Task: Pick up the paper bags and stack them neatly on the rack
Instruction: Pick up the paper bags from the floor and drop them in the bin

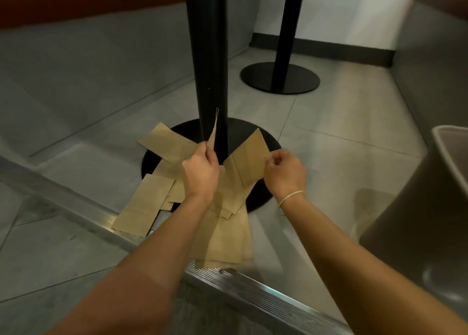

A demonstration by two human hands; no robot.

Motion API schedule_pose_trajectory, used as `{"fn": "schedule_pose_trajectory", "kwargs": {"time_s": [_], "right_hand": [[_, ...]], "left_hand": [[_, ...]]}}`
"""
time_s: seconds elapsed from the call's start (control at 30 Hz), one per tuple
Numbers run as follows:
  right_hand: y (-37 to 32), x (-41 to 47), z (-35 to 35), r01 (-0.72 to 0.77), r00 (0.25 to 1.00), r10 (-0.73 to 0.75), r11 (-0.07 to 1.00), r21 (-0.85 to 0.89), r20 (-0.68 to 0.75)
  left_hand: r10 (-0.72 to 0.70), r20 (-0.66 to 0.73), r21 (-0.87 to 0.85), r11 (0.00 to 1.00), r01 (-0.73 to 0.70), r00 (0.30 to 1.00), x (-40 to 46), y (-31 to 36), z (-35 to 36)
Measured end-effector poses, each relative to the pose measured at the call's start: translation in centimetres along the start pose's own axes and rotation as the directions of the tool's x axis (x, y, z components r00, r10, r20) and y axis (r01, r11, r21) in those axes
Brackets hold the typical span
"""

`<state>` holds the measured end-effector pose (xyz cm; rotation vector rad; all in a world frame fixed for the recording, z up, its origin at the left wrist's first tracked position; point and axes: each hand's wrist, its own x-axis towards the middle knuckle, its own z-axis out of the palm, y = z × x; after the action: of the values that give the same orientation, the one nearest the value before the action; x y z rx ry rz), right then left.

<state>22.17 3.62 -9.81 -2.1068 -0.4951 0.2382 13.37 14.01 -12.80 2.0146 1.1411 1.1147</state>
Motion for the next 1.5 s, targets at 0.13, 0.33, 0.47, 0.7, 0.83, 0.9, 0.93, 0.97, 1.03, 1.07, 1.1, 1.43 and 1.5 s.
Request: {"fn": "schedule_pose_trajectory", "kwargs": {"time_s": [0.13,0.33,0.47,0.7,0.83,0.9,0.93,0.97,1.03,1.07,1.1,1.43,1.5], "right_hand": [[-1.5,-0.1,-5.4,0.045,0.989,-0.047,0.999,-0.022,-0.142],[-4.1,-1.0,-14.6,0.127,0.926,-0.122,0.992,-0.008,-0.356],[-6.0,-1.8,-21.4,0.228,0.839,-0.211,0.973,-0.029,-0.502],[-7.6,-3.2,-31.5,0.186,0.692,-0.165,0.981,-0.047,-0.702],[-6.5,-3.8,-31.7,0.11,0.756,-0.09,0.994,-0.011,-0.649],[-5.8,-3.9,-30.3,0.075,0.788,-0.044,0.997,0.025,-0.614],[-5.4,-4.0,-29.5,0.056,0.805,-0.029,0.998,0.028,-0.592],[-5.1,-4.1,-28.6,0.042,0.826,-0.023,0.999,0.022,-0.563],[-4.7,-4.1,-26.6,0.044,0.868,-0.033,0.999,0.012,-0.496],[-4.6,-4.1,-25.5,0.054,0.888,-0.042,0.998,0.013,-0.458],[-4.6,-4.2,-24.3,0.065,0.906,-0.054,0.998,0.012,-0.419],[-1.8,-3.2,-10.5,0.087,0.996,-0.088,0.994,-0.072,-0.002],[-0.6,-3.0,-8.3,0.081,0.996,-0.076,0.991,-0.107,0.051]], "left_hand": [[0.031,0.038,-0.032,0.999,-0.03,0.999,-0.7,4.6,-0.6],[0.126,0.102,-0.107,0.988,-0.115,0.987,-1.9,15.5,-1.2],[0.198,0.133,-0.219,0.962,-0.166,0.971,-3.3,22.9,-1.9],[0.228,0.179,-0.483,0.868,-0.116,0.957,-6.8,32.0,-2.3],[0.22,0.408,-0.423,0.905,-0.03,0.886,-9.6,32.8,-0.4],[0.163,0.531,-0.376,0.925,0.059,0.831,-10.6,31.8,0.7],[0.121,0.562,-0.349,0.932,0.102,0.818,-10.8,31.0,1.0],[0.082,0.575,-0.325,0.936,0.136,0.814,-10.7,30.1,1.2],[0.031,0.56,-0.288,0.944,0.159,0.828,-10.0,28.1,1.0],[0.012,0.541,-0.268,0.95,0.158,0.841,-9.4,27.0,0.8],[-0.009,0.521,-0.242,0.958,0.157,0.854,-8.8,25.7,0.5],[-0.243,0.495,0.29,0.951,0.105,0.834,-2.6,7.9,-1.5],[-0.302,0.497,0.409,0.908,0.088,0.814,-2.1,3.8,-1.7]]}}
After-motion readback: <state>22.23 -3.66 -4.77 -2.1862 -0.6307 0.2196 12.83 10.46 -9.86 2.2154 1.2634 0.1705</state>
